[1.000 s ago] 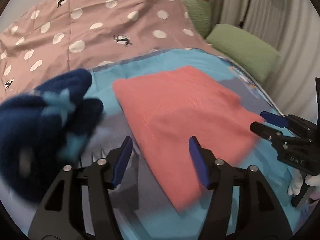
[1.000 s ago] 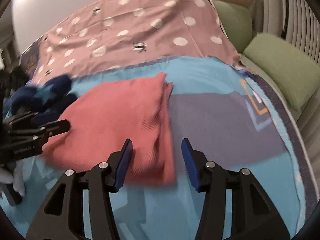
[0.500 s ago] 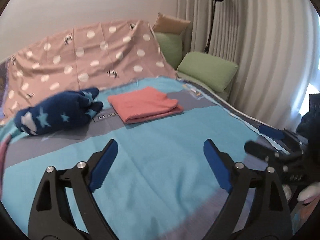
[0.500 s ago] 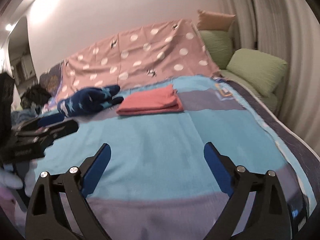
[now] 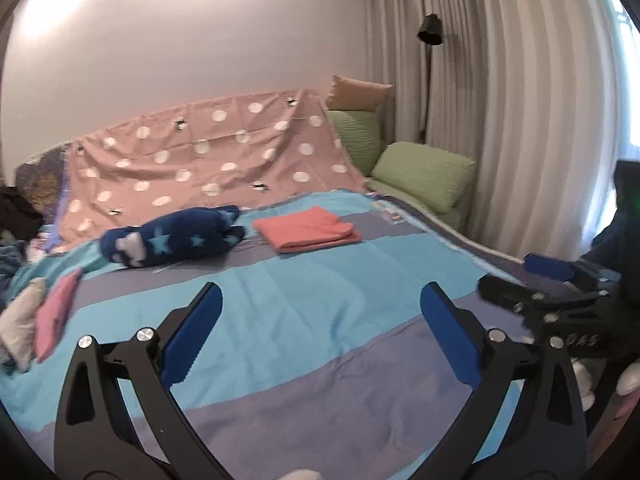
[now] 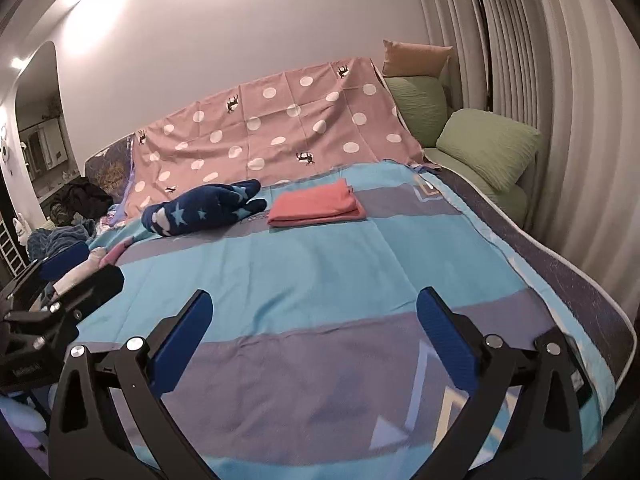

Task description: Fold small clothes

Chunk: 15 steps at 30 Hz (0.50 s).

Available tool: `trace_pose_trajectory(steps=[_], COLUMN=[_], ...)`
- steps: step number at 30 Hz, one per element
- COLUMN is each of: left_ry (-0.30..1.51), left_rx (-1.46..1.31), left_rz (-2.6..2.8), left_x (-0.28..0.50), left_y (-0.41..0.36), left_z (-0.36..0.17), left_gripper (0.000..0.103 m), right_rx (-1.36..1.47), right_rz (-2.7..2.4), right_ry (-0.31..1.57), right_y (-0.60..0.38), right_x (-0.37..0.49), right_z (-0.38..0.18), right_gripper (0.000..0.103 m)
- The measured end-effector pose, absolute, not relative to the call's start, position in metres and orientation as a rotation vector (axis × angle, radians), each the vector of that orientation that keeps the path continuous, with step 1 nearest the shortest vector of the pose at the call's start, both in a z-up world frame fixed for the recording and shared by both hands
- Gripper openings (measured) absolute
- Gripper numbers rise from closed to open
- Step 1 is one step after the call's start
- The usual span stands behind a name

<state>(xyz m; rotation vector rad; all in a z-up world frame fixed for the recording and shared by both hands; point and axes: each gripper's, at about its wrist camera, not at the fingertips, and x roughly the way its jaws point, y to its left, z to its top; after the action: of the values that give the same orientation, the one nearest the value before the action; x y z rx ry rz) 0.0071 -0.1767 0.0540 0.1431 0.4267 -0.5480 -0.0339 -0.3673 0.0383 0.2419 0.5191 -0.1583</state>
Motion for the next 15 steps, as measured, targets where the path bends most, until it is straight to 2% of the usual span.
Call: trace_pose_trajectory(steps=[15], left_ry=[0.487], left_rx=[0.044], left_rz=[-0.495], left_x=[-0.020], left_y=[-0.133], left_z=[0.049], left_gripper=[0.101], right_rx=[0.201], right_rz=[-0.198], right_ry=[0.495], right_y=[-0.330], right_x=[-0.066], right_z=[0.047], right_gripper=[0.102])
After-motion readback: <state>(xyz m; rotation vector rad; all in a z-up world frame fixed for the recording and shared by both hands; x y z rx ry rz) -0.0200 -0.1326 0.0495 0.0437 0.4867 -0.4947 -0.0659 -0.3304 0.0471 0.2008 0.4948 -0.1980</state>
